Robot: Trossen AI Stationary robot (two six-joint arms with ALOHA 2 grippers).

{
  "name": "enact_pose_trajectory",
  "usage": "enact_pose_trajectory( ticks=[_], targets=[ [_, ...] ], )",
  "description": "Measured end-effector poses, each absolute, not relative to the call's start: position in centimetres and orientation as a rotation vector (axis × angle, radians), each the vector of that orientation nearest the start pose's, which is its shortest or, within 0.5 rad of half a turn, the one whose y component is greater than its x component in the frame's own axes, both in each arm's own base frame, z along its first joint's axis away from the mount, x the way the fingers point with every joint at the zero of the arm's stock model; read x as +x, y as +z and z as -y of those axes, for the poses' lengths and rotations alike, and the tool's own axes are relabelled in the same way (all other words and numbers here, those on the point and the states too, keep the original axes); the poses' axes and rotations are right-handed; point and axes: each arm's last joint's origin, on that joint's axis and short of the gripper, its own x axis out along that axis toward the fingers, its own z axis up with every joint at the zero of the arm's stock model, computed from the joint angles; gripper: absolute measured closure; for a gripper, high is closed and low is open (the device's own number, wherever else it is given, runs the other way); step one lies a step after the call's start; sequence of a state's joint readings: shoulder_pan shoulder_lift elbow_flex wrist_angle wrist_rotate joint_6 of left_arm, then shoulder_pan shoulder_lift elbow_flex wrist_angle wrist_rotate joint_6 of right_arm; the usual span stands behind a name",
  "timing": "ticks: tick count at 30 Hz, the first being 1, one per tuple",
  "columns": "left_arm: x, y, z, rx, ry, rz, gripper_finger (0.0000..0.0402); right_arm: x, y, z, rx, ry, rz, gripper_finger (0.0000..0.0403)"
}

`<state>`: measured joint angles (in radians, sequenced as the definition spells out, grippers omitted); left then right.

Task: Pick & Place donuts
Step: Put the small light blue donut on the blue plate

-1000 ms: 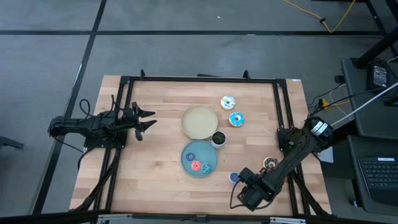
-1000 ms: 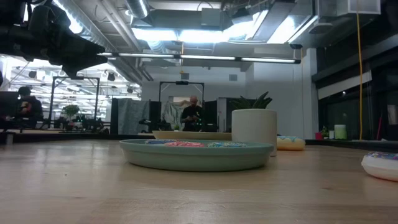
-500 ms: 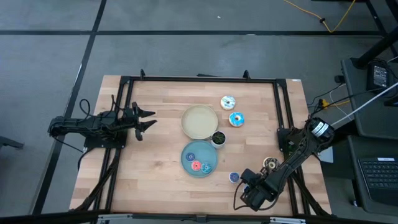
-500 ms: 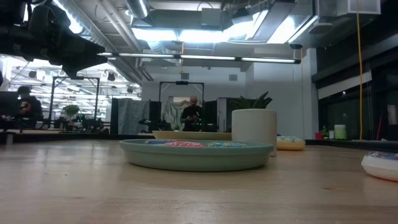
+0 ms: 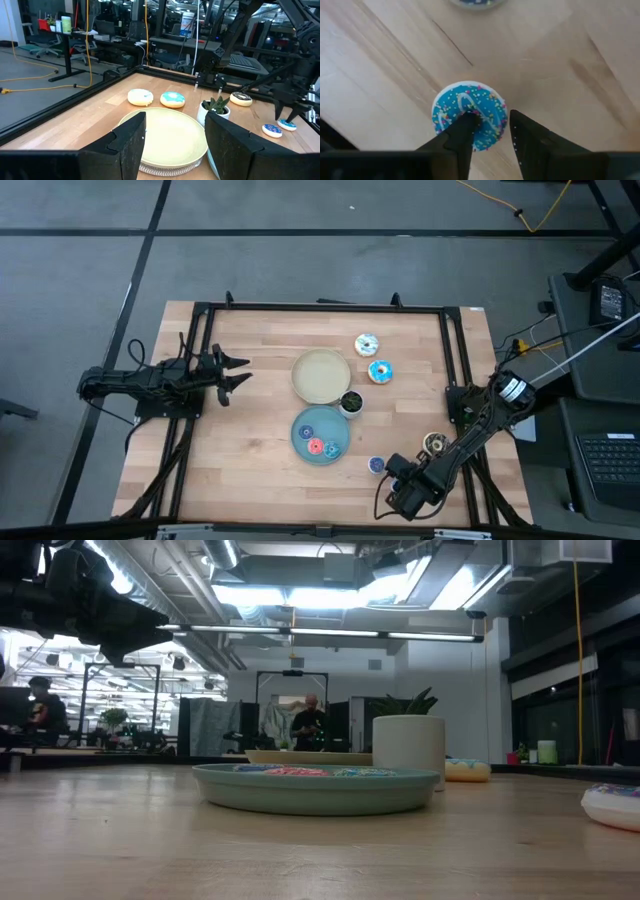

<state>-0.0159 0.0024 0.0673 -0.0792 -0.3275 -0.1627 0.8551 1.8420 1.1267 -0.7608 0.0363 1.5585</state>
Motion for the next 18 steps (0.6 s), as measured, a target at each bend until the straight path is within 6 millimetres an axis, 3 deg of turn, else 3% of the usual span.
enact_pose_trajectory(
  ticks=[9,18],
  targets=[
    [9.2,17.9,-0.8,-0.159,0.312,0.011,0.0205,21.4,14.7,-24.5,0.615,-0.477,-1.431,0.0338],
    [9.2,17.8,-0.8,-0.159,0.312,0.011,0.0205,22.4,17.9,-24.7,0.534,-0.395,-1.46,0.0358]
  ],
)
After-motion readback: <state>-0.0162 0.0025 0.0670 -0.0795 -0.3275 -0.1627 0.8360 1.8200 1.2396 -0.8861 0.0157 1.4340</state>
